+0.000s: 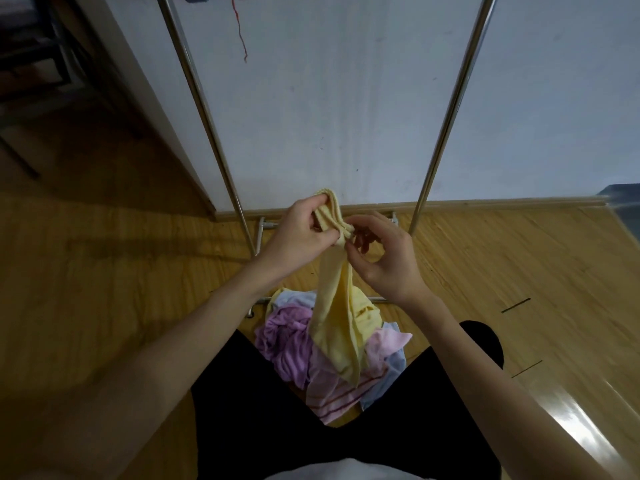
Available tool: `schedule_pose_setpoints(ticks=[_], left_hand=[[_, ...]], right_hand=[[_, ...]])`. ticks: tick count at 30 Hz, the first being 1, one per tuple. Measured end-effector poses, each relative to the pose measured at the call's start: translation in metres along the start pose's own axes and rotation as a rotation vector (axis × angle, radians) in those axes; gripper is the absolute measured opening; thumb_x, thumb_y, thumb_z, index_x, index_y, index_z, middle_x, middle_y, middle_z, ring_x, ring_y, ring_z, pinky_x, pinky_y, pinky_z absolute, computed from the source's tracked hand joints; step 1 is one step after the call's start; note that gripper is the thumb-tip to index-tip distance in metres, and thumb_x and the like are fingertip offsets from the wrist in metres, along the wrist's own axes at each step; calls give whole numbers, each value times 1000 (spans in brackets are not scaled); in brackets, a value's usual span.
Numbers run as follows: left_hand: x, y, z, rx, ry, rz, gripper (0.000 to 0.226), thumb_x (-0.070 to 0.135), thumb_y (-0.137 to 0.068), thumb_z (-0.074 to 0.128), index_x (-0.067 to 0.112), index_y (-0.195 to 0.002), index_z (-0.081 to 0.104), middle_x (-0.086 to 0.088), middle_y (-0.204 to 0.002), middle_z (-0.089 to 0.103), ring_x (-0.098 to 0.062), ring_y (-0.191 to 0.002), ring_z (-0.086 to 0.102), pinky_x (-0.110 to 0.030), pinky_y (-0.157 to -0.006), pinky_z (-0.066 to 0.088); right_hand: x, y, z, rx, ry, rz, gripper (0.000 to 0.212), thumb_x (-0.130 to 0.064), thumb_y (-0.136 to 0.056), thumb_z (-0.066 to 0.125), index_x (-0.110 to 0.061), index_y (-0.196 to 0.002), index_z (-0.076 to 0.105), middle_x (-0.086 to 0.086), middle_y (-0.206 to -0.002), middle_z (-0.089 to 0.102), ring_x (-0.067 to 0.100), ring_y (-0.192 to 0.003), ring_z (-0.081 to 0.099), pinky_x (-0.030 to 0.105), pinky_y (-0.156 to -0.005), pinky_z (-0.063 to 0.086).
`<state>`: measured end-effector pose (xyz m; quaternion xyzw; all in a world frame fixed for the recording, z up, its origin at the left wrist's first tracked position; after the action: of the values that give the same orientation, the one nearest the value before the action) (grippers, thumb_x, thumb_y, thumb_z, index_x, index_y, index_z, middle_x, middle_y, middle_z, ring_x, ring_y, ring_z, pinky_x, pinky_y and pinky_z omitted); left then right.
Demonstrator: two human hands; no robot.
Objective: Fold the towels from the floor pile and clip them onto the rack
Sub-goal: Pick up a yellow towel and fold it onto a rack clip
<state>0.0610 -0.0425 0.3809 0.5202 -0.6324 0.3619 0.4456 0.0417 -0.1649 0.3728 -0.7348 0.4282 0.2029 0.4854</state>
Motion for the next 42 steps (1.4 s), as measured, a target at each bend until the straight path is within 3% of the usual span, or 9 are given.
schedule_pose_setpoints(ticks=[4,11,15,18,21,26,32,35,42], left_hand=[[-4,-4,2,8,19,23,24,14,-67,61,31,-82,52,-19,-92,61,-20,-86,55,-41,-77,44],[-9,-8,8,-17,24,43,25,22,-69,69,31,-90,59,-21,-104,66,-28,-96,66,-55,-89,50],[-15,-12,2,-22,-429,133,45,34,-87,63,17,-128,54,-3,-116,48,-15,-103,56,-38,-91,50],[-3,-2,-3,50,-823,444,38,31,-88,60,19,-124,56,-4,-117,45,-17,-103,55,-38,-80,53],[-5,4,2,44,-927,657,27,25,-88,63,12,-111,60,-8,-117,54,-21,-103,56,-39,-85,51],[5,14,4,86,-632,747,17,17,-87,65,2,-94,66,-11,-102,67,-20,-93,65,-33,-83,53],[6,8,4,126,-164,492,22,0,-78,73,1,-92,56,-8,-86,66,-15,-79,67,-26,-73,57],[10,5,6,133,-120,447,30,0,-77,73,2,-96,50,-9,-89,66,-15,-80,67,-22,-71,55],[22,0,5,135,-158,475,34,3,-76,76,4,-97,48,-7,-87,68,-17,-76,68,-36,-71,56]], right_hand=[[-3,1,-3,16,-16,5,29,-3,-76,72,-4,-104,65,4,-82,61,13,-63,55,25,-60,49],[6,-2,-11,-16,17,30,26,-2,-76,70,-5,-101,67,5,-81,64,10,-63,54,23,-60,49],[14,-3,-24,8,-2,65,27,-3,-76,66,-8,-103,68,2,-79,64,11,-63,56,26,-60,50],[22,0,-30,-7,8,91,25,3,-77,66,-4,-102,66,8,-78,65,18,-63,57,29,-61,51],[29,3,-33,-21,34,120,24,1,-77,66,-1,-101,66,10,-74,63,17,-61,56,30,-59,51],[29,3,-36,-48,67,113,29,-1,-74,61,-6,-103,65,-12,-71,55,4,-60,51,15,-61,44],[34,1,-42,-90,91,178,31,-5,-76,61,-11,-106,63,0,-76,61,5,-63,52,15,-60,42],[27,-4,-45,-155,177,144,37,-9,-72,60,-15,-109,64,-8,-83,60,3,-74,51,8,-65,37],[11,-16,-50,-225,217,56,38,-27,-71,75,-18,-107,68,-24,-85,55,0,-87,39,5,-74,33]])
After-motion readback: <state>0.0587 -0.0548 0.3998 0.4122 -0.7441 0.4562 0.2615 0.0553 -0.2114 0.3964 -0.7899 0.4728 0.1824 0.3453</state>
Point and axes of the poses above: each hand's wrist, its own y-axis away from the middle knuckle, its own z-axis out of the palm, x = y × z, the point moved 9 cm from there along -y, towards the middle knuckle
